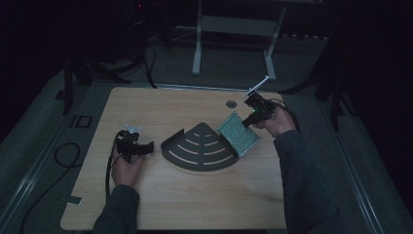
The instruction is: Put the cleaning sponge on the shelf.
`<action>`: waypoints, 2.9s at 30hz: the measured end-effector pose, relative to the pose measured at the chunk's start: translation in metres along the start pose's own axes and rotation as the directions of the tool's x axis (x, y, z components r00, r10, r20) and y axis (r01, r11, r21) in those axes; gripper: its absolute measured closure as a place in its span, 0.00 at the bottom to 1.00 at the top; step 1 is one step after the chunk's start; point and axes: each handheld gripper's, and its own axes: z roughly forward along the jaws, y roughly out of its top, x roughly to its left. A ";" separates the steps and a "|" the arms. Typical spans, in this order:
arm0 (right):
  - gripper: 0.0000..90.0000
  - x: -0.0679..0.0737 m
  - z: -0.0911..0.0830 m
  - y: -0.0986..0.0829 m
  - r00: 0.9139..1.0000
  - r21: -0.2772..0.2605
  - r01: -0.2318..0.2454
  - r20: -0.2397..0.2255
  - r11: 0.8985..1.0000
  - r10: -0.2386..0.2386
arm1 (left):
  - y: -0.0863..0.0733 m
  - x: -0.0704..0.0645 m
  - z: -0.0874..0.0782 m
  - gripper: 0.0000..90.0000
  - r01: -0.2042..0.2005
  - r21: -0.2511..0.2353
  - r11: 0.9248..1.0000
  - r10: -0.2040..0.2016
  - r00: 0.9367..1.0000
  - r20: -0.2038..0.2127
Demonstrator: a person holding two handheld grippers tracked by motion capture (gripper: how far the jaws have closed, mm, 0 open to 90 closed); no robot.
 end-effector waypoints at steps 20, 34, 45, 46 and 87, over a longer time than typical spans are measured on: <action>1.00 0.009 0.012 0.009 1.000 -0.008 0.000 0.000 1.000 0.000 | 0.000 0.000 0.000 0.09 0.000 -0.001 1.000 0.000 1.000 0.000; 1.00 0.014 0.027 0.016 1.000 -0.017 0.002 -0.003 1.000 -0.002 | 0.000 0.000 0.000 0.09 0.001 0.000 1.000 -0.001 1.000 -0.001; 1.00 0.018 0.035 0.018 1.000 -0.013 0.013 -0.007 1.000 -0.013 | 0.000 0.000 0.000 0.10 0.000 -0.001 1.000 0.000 1.000 -0.002; 1.00 0.018 0.036 0.018 1.000 -0.011 0.015 -0.006 1.000 -0.015 | 0.000 0.000 0.000 0.10 0.000 -0.001 1.000 0.000 1.000 -0.002; 0.99 0.029 0.066 0.016 0.999 0.000 0.050 -0.017 0.999 -0.050 | 0.000 0.000 0.000 0.11 0.001 -0.004 1.000 -0.001 1.000 -0.003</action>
